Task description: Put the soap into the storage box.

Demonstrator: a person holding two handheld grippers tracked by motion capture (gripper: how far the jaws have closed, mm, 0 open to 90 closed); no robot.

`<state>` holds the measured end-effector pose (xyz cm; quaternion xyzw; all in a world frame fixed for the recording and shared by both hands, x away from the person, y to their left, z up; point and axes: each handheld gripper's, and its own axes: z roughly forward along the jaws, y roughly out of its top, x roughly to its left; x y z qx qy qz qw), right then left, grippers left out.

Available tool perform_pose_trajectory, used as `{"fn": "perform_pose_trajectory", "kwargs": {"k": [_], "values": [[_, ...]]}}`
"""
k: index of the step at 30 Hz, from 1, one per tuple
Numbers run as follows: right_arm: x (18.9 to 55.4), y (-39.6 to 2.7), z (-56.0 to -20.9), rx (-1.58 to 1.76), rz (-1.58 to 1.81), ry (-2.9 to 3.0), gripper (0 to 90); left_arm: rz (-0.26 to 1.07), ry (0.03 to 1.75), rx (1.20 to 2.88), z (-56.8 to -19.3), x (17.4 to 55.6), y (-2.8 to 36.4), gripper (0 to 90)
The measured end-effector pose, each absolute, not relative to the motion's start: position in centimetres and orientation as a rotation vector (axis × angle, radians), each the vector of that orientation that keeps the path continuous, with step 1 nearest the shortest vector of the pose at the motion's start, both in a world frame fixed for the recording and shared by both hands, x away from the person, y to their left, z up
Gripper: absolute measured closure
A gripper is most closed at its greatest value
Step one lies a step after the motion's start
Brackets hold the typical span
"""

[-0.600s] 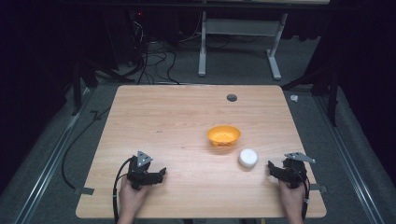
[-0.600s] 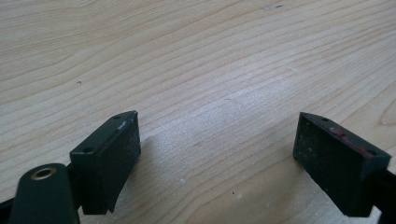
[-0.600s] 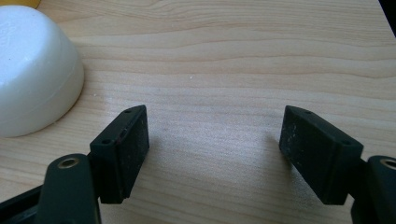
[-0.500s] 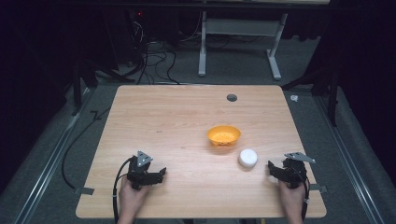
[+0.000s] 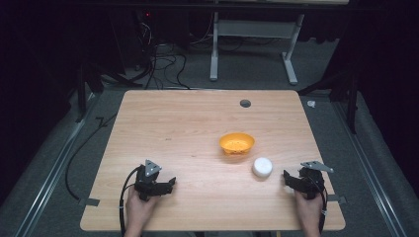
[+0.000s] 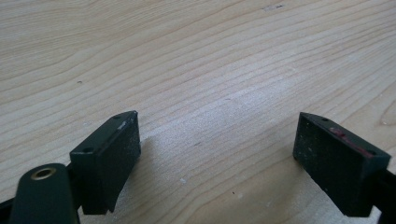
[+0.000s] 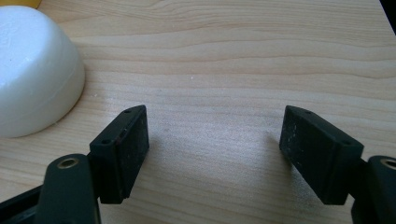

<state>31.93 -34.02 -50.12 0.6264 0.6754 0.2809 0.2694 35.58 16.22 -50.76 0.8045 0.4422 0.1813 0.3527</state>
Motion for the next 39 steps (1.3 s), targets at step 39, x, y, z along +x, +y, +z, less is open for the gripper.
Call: {"fn": "perform_pose_trajectory", "kwargs": {"k": [39], "values": [[30.5, -32.9, -49.1, 1.600, 0.857, 1.877, 21.6, 0.470, 1.148, 2.077, -50.8, 35.6, 16.2, 15.4]]}}
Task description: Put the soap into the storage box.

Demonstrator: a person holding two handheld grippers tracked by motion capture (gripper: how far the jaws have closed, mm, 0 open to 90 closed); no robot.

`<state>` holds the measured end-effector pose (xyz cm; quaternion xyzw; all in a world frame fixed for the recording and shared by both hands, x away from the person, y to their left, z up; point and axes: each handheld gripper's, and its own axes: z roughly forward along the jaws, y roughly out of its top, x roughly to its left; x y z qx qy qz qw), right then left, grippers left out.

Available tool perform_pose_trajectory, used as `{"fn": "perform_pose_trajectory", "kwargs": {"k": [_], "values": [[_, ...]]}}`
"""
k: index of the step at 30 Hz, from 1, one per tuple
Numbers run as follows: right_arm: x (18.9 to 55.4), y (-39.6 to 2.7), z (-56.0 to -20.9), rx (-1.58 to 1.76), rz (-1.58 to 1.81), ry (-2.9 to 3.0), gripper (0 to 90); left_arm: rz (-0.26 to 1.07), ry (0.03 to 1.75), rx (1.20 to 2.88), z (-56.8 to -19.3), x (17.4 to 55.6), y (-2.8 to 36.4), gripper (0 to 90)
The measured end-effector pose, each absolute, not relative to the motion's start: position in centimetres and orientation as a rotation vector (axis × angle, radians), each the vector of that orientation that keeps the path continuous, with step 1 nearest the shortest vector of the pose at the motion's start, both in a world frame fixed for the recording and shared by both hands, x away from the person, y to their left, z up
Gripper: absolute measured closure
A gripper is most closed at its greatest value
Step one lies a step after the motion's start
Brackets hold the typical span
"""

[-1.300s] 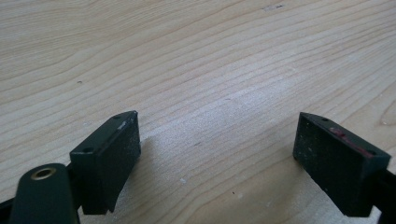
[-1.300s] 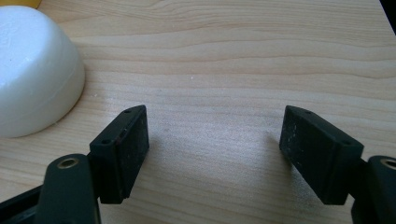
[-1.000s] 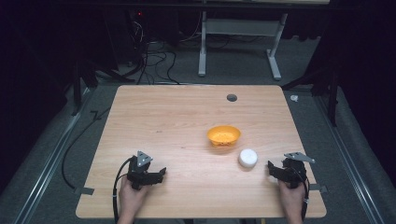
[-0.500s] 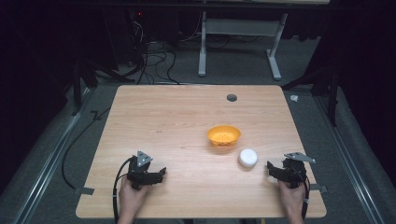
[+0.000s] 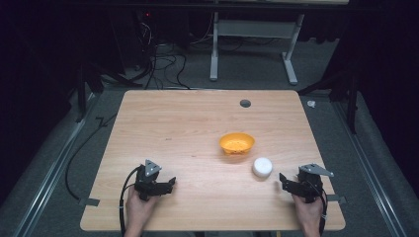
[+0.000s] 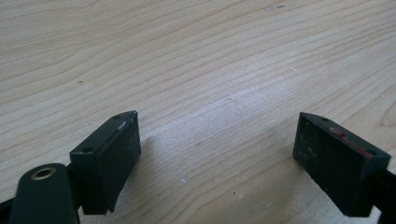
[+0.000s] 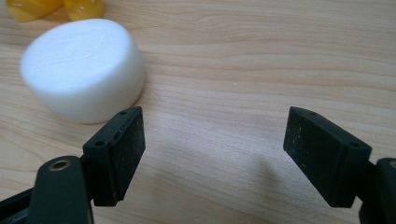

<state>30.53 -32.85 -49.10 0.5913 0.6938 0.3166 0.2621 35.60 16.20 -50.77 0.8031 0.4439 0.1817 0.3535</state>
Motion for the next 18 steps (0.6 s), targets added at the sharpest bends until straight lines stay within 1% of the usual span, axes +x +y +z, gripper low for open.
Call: {"fn": "perform_pose_trajectory", "kwargs": {"k": [18], "values": [[29.5, -30.6, -48.3, 1.535, 0.924, 1.922, 18.5, 0.470, 1.148, 2.076, -50.8, 35.6, 16.2, 15.4]]}}
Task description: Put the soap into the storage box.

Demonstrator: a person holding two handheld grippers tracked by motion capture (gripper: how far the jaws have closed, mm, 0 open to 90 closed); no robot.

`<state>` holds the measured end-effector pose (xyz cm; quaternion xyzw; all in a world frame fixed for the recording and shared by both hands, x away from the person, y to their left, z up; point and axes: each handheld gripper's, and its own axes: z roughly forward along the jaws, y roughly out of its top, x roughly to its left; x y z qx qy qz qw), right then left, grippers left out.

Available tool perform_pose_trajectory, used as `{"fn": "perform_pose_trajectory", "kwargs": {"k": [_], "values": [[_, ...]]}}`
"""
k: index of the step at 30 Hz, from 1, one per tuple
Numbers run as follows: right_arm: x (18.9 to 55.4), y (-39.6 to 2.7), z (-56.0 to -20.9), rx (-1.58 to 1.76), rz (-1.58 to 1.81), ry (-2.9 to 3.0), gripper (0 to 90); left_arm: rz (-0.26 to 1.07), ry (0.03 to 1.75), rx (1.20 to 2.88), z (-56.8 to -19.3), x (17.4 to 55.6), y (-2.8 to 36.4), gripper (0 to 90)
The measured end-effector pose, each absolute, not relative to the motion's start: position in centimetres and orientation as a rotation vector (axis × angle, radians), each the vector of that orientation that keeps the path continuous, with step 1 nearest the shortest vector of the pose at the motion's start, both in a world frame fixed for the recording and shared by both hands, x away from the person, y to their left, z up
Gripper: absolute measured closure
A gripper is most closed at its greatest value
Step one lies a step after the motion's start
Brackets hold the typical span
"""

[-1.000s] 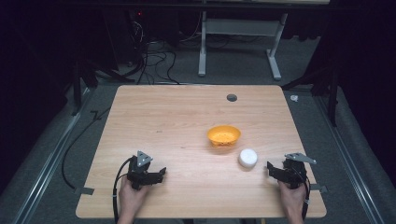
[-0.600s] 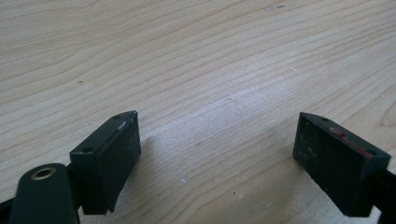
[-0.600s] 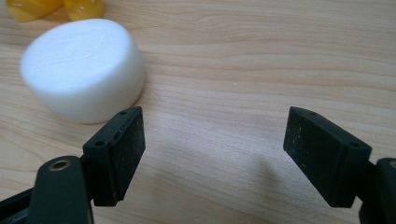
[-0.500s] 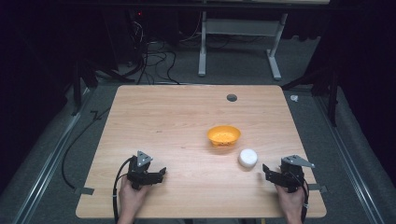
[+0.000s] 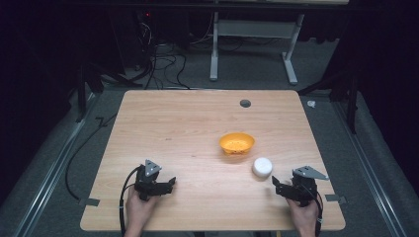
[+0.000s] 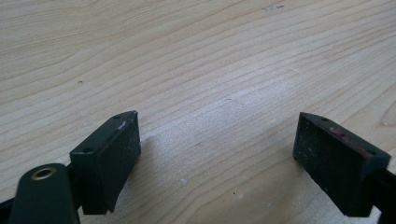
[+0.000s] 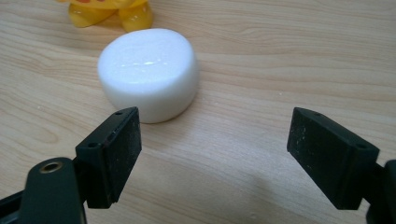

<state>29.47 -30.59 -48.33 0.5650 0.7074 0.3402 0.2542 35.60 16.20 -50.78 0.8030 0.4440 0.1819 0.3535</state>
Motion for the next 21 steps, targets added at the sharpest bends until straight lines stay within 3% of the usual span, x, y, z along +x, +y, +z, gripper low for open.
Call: {"fn": "perform_pose_trajectory", "kwargs": {"k": [21], "values": [[30.9, -27.6, -47.4, 1.445, 0.952, 2.011, 14.8, 0.470, 1.148, 2.077, -50.8, 35.6, 16.2, 15.4]]}}
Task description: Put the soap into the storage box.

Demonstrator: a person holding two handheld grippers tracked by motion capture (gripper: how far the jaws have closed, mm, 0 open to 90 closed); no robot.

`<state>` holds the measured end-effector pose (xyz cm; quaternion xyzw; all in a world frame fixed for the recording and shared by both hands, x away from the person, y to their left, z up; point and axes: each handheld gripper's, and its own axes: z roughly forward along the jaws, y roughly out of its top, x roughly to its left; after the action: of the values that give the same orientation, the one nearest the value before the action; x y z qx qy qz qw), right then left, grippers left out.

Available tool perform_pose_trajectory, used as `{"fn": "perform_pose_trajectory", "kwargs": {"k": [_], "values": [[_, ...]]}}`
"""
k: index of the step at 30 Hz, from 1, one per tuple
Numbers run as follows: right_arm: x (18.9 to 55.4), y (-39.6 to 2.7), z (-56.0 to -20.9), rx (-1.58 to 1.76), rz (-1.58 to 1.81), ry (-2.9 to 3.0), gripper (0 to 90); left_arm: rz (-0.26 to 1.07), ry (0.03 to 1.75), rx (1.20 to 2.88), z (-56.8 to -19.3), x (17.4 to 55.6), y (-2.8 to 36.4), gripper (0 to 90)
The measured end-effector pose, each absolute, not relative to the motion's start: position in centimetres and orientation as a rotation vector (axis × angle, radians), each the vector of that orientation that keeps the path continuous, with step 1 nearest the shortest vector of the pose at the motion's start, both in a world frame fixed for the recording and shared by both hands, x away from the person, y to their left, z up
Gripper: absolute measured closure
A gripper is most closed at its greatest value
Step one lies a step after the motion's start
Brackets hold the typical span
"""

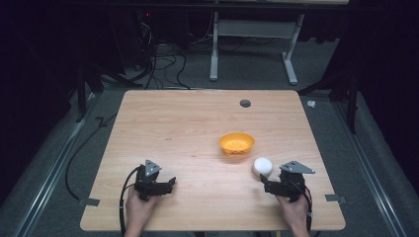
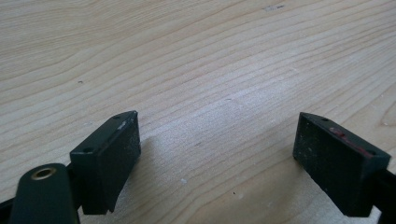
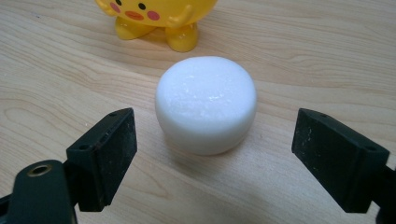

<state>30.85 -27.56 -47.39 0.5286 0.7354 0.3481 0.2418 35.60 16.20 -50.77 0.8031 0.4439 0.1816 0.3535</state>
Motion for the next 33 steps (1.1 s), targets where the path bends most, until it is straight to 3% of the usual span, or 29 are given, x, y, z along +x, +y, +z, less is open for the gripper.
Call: {"fn": "perform_pose_trajectory", "kwargs": {"k": [33], "values": [[34.9, -25.5, -48.6, 1.470, 0.849, 2.090, 13.8, 0.469, 1.147, 2.076, -50.8, 35.6, 16.2, 15.4]]}}
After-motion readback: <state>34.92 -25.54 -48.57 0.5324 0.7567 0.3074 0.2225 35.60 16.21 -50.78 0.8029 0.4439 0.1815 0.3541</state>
